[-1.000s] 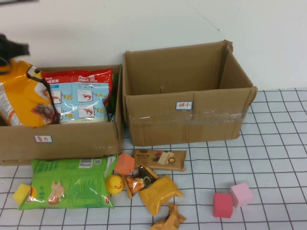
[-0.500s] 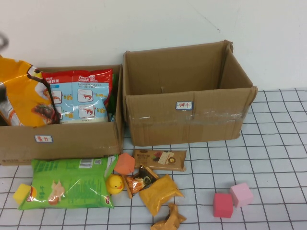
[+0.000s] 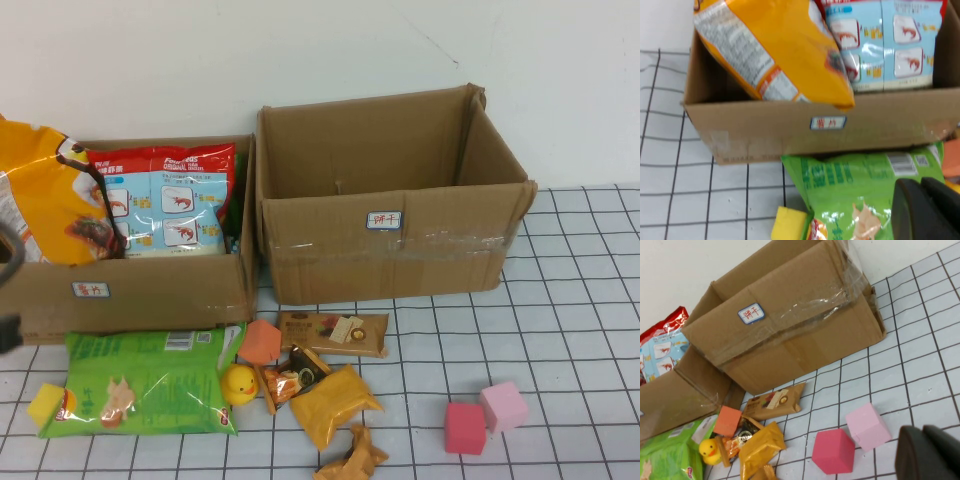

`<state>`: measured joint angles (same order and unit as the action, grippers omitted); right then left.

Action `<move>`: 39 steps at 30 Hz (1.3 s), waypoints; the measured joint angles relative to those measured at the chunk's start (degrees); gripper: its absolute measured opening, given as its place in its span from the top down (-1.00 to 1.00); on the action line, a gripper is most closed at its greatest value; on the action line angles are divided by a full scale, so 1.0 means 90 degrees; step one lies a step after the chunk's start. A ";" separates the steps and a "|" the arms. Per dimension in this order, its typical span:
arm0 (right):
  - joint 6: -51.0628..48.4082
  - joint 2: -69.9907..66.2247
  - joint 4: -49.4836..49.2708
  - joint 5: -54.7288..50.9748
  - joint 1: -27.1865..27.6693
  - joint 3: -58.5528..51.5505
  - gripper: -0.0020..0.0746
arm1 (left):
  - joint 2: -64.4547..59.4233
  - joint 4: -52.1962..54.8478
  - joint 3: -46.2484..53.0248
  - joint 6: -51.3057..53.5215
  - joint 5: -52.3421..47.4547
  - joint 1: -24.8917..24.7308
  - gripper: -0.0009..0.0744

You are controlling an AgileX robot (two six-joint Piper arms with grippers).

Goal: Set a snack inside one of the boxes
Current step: Pick up the biscuit

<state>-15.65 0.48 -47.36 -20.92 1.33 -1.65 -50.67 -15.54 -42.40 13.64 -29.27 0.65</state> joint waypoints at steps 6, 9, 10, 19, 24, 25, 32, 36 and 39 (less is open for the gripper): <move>-0.0039 0.0000 -0.0013 0.0000 0.0000 0.0000 0.95 | 0.0480 -0.0709 0.0784 0.0459 0.0634 0.0000 0.98; -0.0048 0.0000 -0.0013 -0.0028 0.0000 0.0000 0.95 | 0.0673 -0.1465 0.1255 0.0925 0.1071 0.0000 0.98; -0.0048 0.0000 -0.0013 -0.0044 0.0000 0.0000 0.95 | 0.0732 -0.1751 0.1409 0.1111 0.1142 0.0000 0.98; -0.0190 0.0000 -0.0133 -0.0113 0.0000 0.0000 0.95 | 0.1074 -0.3870 0.1899 0.3413 0.0091 0.0000 0.98; -0.0204 0.0000 -0.0159 -0.0122 0.0000 0.0000 0.95 | 0.1099 -0.4042 0.1899 0.3800 -0.0395 0.0000 0.98; -0.0204 0.0000 -0.0164 -0.0122 0.0000 0.0000 0.95 | 0.1099 -0.4052 0.1899 0.3815 -0.0373 0.0000 0.98; -0.1008 0.0000 -0.0719 -0.0122 0.0000 0.0000 0.95 | 0.1112 -0.4057 0.1899 0.3942 -0.0039 0.0000 0.98; -0.2328 0.0000 -0.1602 -0.0283 0.0000 0.0000 0.95 | 0.1355 -0.4057 0.1913 0.4006 -0.0039 0.0000 0.98; -0.3204 0.0000 -0.1977 -0.0689 0.0000 0.0159 0.95 | 0.1991 -0.4057 0.2138 0.4016 0.0073 0.0000 0.98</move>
<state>-44.49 0.48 -65.15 -27.13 1.33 -0.21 -32.75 -52.05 -23.15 49.79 -28.61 0.65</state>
